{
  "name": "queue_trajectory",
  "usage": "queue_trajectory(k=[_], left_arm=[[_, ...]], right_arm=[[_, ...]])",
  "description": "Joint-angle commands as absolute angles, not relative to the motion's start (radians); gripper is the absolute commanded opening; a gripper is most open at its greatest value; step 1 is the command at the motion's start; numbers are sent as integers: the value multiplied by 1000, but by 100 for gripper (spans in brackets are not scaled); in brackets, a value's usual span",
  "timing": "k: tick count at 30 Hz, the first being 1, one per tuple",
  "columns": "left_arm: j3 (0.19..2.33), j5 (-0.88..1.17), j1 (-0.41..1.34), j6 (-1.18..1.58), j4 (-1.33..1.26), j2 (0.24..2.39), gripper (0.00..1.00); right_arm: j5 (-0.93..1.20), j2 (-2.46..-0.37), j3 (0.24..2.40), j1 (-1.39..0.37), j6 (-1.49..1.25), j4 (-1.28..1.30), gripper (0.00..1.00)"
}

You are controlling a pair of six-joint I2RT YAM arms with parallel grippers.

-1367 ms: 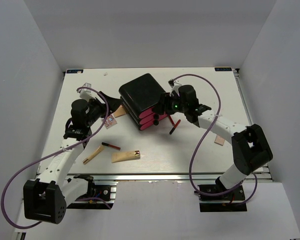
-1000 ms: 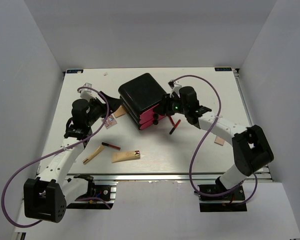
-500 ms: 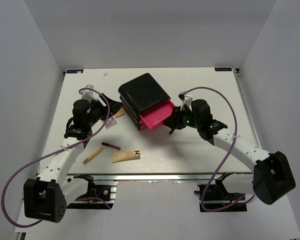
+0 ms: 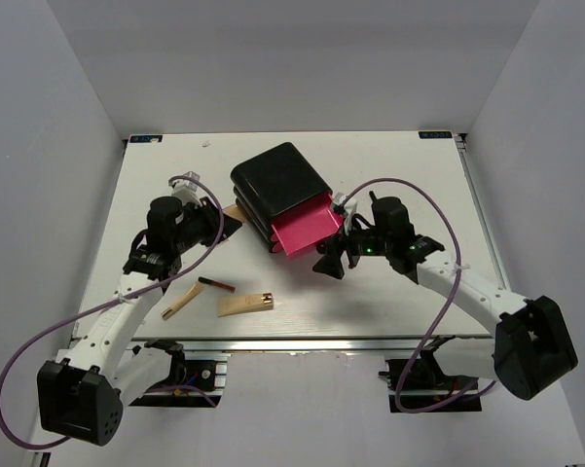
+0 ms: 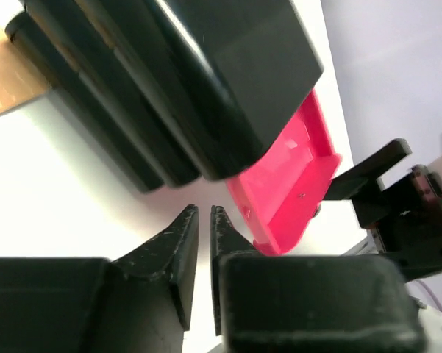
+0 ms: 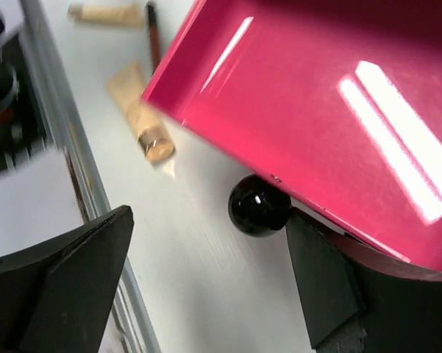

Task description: Organize the makeup

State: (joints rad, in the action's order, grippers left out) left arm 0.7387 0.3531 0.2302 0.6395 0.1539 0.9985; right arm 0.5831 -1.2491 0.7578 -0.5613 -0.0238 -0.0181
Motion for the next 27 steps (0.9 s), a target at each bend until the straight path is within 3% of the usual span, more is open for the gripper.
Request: queue_trajectory(k=[1, 4, 5, 6, 9, 11, 15, 20, 27], left_arm=[[756, 304, 239, 600, 256, 950, 21], [724, 243, 239, 650, 245, 907, 26], [721, 230, 239, 658, 250, 902, 40], [722, 210, 239, 667, 271, 897, 49], [742, 138, 239, 670, 362, 893, 64], [753, 86, 239, 676, 414, 891, 73], [775, -20, 239, 683, 521, 884, 77], [761, -31, 239, 712, 540, 835, 77], [692, -17, 239, 755, 514, 781, 77]], right_arm=[[771, -1175, 770, -566, 285, 112, 88], [804, -1161, 758, -569, 506, 251, 88], [828, -1166, 759, -569, 637, 299, 88], [853, -1179, 764, -571, 725, 408, 86], [936, -1196, 755, -615, 1182, 595, 84], [878, -1204, 712, -676, 1335, 569, 84], [816, -1320, 788, -851, 1274, 431, 84], [749, -1498, 939, -867, 1013, 359, 79], [602, -1381, 783, -850, 865, 174, 80]])
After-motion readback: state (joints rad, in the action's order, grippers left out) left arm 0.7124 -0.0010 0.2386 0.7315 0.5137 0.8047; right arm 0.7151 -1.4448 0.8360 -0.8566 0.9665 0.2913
